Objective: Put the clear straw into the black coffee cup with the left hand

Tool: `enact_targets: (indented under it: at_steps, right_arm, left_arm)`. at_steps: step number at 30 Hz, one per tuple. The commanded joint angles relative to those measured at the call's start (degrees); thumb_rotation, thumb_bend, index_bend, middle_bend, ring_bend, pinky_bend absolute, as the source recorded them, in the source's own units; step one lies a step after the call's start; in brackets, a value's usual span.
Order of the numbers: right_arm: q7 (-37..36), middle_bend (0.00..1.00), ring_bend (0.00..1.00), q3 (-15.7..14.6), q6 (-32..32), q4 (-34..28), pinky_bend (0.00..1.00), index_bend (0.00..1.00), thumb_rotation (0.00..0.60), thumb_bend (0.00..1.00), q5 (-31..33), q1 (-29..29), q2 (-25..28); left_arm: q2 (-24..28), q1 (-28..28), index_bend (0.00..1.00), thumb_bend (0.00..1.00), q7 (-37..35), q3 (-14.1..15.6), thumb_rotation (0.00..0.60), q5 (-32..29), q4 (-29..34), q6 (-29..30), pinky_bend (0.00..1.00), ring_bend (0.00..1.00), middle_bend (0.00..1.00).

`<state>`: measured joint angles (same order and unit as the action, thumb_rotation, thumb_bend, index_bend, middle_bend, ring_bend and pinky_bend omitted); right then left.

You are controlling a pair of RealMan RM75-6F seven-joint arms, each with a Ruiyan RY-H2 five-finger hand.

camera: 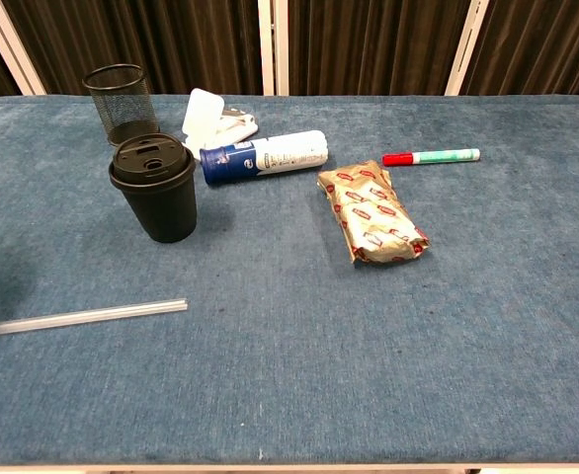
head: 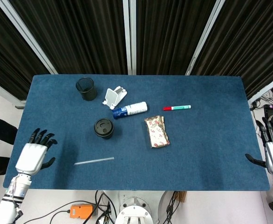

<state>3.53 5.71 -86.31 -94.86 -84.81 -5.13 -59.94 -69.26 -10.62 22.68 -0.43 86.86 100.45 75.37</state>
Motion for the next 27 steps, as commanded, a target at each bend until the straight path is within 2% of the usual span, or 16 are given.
enact_targets:
  at_steps: [1,7,14,19,27]
  right_arm:
    - [0.05,0.01,0.0,-0.08,0.43,0.12,0.04,0.0,0.6,0.03,0.11,-0.15,-0.07]
    - [0.13,0.01,0.0,-0.04,1.14,0.2,0.04,0.0,0.6,0.03,0.57,-0.37,-0.1]
    - [0.14,0.01,0.0,0.06,1.63,0.13,0.04,0.0,0.6,0.03,1.0,-0.51,0.06]
    - [0.01,0.01,0.0,0.11,2.06,0.3,0.04,0.0,0.6,0.03,1.35,-0.64,0.0]
    - [-0.12,0.01,0.0,0.18,2.74,0.55,0.04,0.0,0.6,0.03,1.76,-0.93,-0.06]
  left_arm:
    - [-2.53,-1.97,0.38,0.18,3.05,0.85,0.6,-0.14,1.3,-3.19,0.0,0.1,0.21]
    - [-7.92,-4.64,0.41,0.2,8.82,1.01,0.6,-2.53,1.99,-8.02,0.0,0.1,0.21]
    - [-14.09,-7.04,0.42,0.21,18.18,-0.73,0.6,-10.03,2.77,-10.64,0.0,0.1,0.21]
    - [-17.56,-8.64,0.44,0.21,22.36,-1.79,0.6,-13.87,2.89,-10.93,0.0,0.1,0.21]
    - [-22.12,-10.86,0.47,0.21,26.13,-2.4,0.6,-16.57,2.21,-10.1,0.0,0.1,0.21]
